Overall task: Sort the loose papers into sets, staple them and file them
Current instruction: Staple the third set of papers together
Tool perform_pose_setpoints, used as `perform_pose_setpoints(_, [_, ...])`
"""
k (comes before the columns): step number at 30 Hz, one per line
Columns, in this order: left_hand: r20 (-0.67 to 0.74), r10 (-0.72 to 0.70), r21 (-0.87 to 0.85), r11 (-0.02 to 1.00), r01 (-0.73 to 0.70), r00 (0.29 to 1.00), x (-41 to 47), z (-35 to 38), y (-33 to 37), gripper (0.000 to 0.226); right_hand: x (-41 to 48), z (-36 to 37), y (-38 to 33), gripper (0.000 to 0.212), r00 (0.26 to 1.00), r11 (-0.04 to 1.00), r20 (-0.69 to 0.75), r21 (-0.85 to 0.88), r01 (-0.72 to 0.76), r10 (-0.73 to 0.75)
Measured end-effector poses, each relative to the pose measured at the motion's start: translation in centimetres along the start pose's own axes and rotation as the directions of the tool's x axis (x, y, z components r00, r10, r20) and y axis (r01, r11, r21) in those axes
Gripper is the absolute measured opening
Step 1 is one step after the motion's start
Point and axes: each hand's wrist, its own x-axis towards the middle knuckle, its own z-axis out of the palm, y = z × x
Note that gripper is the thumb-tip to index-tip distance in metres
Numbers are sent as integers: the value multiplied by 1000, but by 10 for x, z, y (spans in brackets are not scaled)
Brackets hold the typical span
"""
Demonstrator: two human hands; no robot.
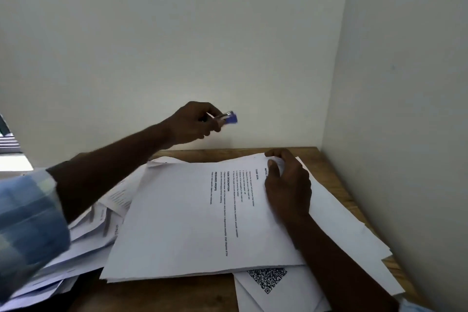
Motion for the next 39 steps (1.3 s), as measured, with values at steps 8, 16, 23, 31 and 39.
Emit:
perform_pose_setpoints(8, [385,110,542,776,-321,917,-10,14,55,25,-6,1,-8,20,973,977,-99,24,211,-208])
perform_pose_setpoints(16, [470,66,581,727,-365,880,0,9,84,25,-2,7,-5,15,927,925,-133,99,366,-352])
perform_pose_setpoints(23, [537,28,598,693,-403,843,5,7,98,23,-5,4,-10,30,927,918,-139,149,367,-348])
perform_pose_setpoints(31, [562,45,608,655,-449,826,3,3,106,18,-5,4,-11,31,930,918,-104,156,364,-351])
perform_pose_setpoints(39, [560,102,672,524,-523,822,-5,5,104,16,-2,3,-2,50,935,920,-6,172,351,-355])
